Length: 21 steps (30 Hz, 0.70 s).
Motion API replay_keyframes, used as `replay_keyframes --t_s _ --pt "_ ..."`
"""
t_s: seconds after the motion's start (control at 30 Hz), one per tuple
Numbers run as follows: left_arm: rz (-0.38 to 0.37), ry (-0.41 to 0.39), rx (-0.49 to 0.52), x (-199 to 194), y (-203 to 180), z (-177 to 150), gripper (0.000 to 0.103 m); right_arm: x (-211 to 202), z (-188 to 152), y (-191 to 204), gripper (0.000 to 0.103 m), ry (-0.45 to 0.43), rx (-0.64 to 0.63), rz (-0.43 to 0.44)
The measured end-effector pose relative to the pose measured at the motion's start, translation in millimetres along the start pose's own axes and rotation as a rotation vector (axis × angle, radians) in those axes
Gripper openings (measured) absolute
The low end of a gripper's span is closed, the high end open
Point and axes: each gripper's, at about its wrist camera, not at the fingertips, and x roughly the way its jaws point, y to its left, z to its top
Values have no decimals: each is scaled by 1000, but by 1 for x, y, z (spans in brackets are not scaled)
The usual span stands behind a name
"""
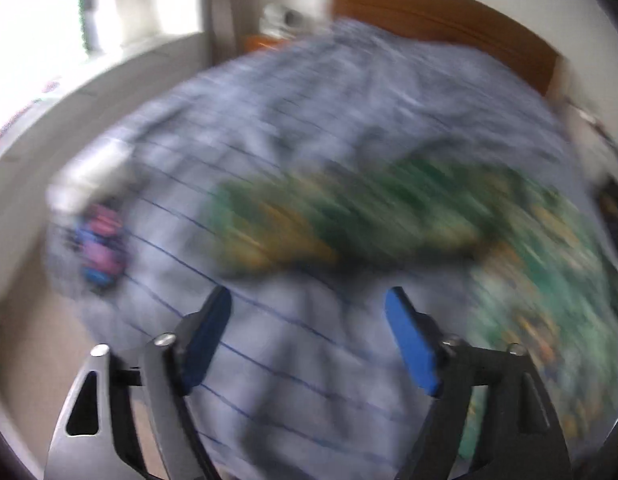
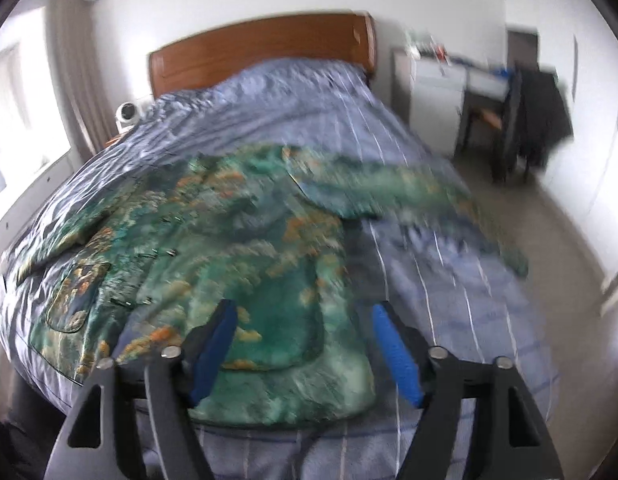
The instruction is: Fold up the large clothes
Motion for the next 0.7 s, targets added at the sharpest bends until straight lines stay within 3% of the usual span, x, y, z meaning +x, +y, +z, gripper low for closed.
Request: replay_keyframes --t_s 0.1,0.17,0.3,0.43,0.47,0.5,0.53,0.57,0.6,0.63,0.67,0.7 --pt "-218 135 53 24 -49 -46 87 23 -13 -35 74 106 68 28" --pt "-308 203 68 39 -76 -62 87 41 -24 -51 74 176 91 62" --pt "-360 286 135 70 -117 -86 88 75 -40 -67 74 284 113 140" --pt "-452 369 114 91 -129 -95 88 101 -51 -65 74 359 124 242" --pt "-438 365 125 90 -133 -99 83 104 -52 -62 74 367 119 254" --pt "-417 368 145 91 -135 -100 63 107 -54 -60 74 373 111 261" --pt "-407 376 158 91 -135 -102 50 108 -55 -56 69 377 103 272" --pt "-403 383 161 92 -135 -101 31 107 -56 -54 53 376 94 277" --pt "-400 378 157 91 -132 -98 22 105 -55 -49 43 374 74 271" --pt "-405 376 155 90 -132 -98 20 101 -54 -45 26 362 53 252" --pt "-411 370 153 87 -129 -97 18 99 -52 -43 17 355 49 248" --pt "-414 361 159 83 -128 -97 17 93 -50 -40 17 342 48 246"
